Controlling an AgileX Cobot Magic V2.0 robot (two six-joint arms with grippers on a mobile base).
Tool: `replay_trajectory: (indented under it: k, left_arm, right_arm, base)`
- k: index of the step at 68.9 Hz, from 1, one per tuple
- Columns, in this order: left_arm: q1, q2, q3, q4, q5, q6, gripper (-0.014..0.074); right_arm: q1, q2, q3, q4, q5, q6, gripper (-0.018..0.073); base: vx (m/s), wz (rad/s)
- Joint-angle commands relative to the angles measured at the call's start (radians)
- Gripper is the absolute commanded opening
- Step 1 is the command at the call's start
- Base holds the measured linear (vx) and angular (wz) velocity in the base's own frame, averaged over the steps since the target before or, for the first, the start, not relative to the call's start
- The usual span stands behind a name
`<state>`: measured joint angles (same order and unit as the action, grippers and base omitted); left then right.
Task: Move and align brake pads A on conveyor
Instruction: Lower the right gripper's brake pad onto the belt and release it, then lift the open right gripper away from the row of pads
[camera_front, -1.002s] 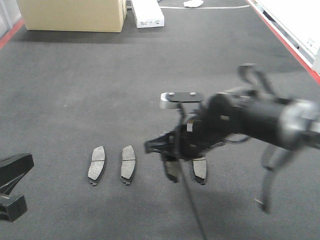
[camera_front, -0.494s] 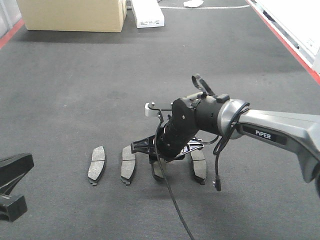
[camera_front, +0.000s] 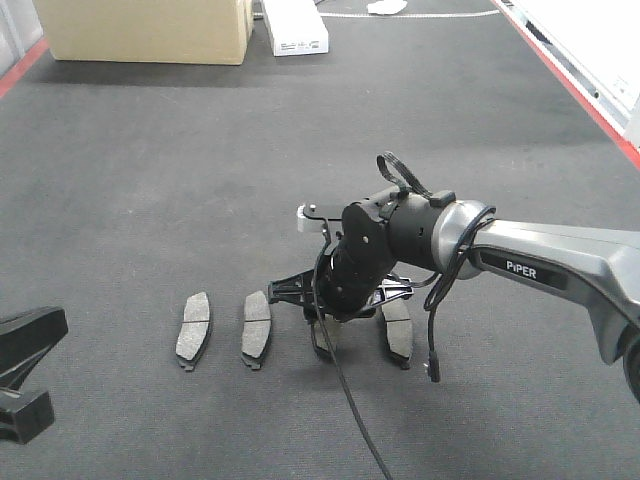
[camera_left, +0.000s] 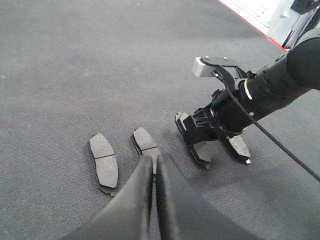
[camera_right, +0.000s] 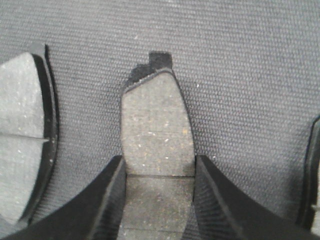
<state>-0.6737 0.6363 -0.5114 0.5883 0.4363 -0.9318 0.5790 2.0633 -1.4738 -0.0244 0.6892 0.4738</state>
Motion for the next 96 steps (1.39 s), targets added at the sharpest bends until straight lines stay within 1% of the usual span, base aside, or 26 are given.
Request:
replay_trajectory:
  k: [1, 8, 22, 31, 38, 51, 61, 67, 72, 79, 86, 96]
  left_arm:
    - [-0.004, -0.001, -0.025, 0.016, -0.046, -0.004, -0.0006]
    - [-0.004, -0.001, -0.025, 0.016, -0.046, -0.004, -0.0006]
    - [-0.004, -0.001, -0.025, 0.016, -0.046, -0.004, -0.0006]
    - [-0.004, -0.001, -0.025, 0.016, -0.046, -0.004, -0.0006]
    - [-0.004, -0.001, -0.025, 0.016, -0.046, -0.004, -0.0006]
    - [-0.004, -0.001, -0.025, 0.016, -0.046, -0.004, -0.0006]
    - [-0.004, -0.001, -0.025, 0.016, -0.046, -0.004, -0.0006]
    - [-0.004, -0.001, -0.025, 0.016, -0.046, -0.004, -0.0006]
    - [-0.004, -0.001, -0.025, 0.016, -0.046, -0.004, -0.0006]
    - [-0.004, -0.001, -0.025, 0.016, -0.046, -0.004, -0.0006]
    - [-0.004, -0.001, -0.025, 0.016, -0.046, -0.004, -0.0006]
    - [-0.004, -0.001, -0.025, 0.016, -0.046, -0.004, -0.0006]
  right_arm:
    - [-0.002, -0.054, -0.032, -0.012, -0.047, 0.007, 0.0103]
    - [-0.002, -0.054, -0.032, -0.012, -0.049, 0.007, 0.0142]
    - [-0.001, -0.054, -0.032, -0.011, -0.044, 0.008, 0.029]
    - [-0.001, -0.054, -0.032, -0.01, -0.034, 0.028, 0.036]
    - [-0.001, -0.054, -0.032, -0.01, -0.029, 0.041, 0.0386]
    - [-0.001, -0.063, -0.032, -0.01, -0.029, 0.041, 0.0388]
    - [-0.002, -0.091, -0.032, -0.019, -0.007, 0.065, 0.0356]
    - [-0.002, -0.112, -0.026, -0.042, 0.025, 0.063, 0.03]
    - [-0.002, -0.134, -0.021, -0.068, 0.058, 0.058, 0.0193]
    - [-0.014, -0.188, 0.015, -0.071, 0.049, 0.066, -0.0011]
    - [-0.061, -0.262, 0.081, -0.068, 0.026, 0.07, -0.001]
    - [-0.195, -0.397, 0.206, -0.067, 0.023, 0.021, -0.0003]
  base:
    - [0.0, 0.0]
    - [0.0, 0.0]
    - [0.0, 0.0]
    - [0.0, 0.0]
    - [0.0, 0.0]
    - [0.0, 0.0]
    - [0.0, 0.0]
    - [0.0, 0.0]
    - [0.0, 0.0]
    - [0.0, 0.0]
    - [0.0, 0.0]
    - [0.0, 0.0]
